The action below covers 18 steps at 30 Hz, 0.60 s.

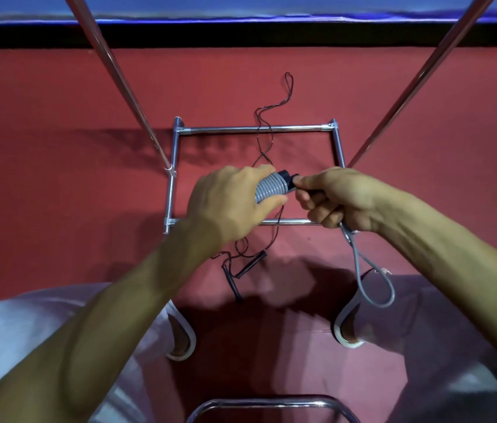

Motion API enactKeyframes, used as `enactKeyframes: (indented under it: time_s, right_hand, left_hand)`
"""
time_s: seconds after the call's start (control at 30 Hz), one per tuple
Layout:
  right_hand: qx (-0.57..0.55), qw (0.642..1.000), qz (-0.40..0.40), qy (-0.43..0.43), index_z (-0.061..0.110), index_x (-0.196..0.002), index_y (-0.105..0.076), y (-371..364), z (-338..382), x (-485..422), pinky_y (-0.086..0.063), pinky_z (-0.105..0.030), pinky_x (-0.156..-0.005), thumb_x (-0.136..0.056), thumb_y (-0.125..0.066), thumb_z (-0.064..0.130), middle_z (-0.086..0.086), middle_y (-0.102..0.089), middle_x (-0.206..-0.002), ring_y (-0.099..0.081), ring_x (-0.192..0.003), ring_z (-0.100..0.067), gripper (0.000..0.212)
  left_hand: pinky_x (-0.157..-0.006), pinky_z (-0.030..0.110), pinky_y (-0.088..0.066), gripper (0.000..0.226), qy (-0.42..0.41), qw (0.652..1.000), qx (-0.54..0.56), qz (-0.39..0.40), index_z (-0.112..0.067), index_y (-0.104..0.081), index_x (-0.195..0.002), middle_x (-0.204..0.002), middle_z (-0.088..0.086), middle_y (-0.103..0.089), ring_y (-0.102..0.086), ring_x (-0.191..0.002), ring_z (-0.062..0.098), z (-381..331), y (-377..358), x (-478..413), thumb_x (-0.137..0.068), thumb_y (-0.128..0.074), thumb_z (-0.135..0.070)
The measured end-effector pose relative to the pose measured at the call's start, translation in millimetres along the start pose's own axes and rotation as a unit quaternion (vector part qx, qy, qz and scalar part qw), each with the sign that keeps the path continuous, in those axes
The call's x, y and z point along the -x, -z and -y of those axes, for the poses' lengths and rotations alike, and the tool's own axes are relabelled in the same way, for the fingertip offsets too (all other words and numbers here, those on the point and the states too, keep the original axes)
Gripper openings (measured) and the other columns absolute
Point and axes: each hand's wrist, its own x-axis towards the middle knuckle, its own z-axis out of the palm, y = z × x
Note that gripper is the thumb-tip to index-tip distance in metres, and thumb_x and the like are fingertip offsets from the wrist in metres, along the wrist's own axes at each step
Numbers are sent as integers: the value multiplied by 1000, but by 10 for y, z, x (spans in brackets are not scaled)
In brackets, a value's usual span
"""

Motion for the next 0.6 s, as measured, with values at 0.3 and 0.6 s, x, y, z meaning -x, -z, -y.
enactKeyframes:
  time_s: [0.3, 0.6]
  right_hand:
    - [324, 943, 33, 67, 13, -67, -72, -28, -46, 150, -22, -20, -39, -94, -71, 23, 2, -38, -49, -28, -40, -12, 29]
    - [524, 802, 69, 278, 24, -83, -74, -19, -115, 93, -42, -23, -55, -81, -83, 21, 12, -63, -61, -54, -55, -9, 10]
  left_hand:
    - [-64, 32, -49, 54, 18, 980, 47, 192, -55, -71, -108, -78, -8, -69, -65, -76, 19, 13, 122, 10, -68, -58, -89]
    - [-55, 32, -30, 60, 59, 892, 139, 426, -21, -78, -76, -56, 0, -40, -36, -55, 23, 71, 59, 0, -68, -71, -80]
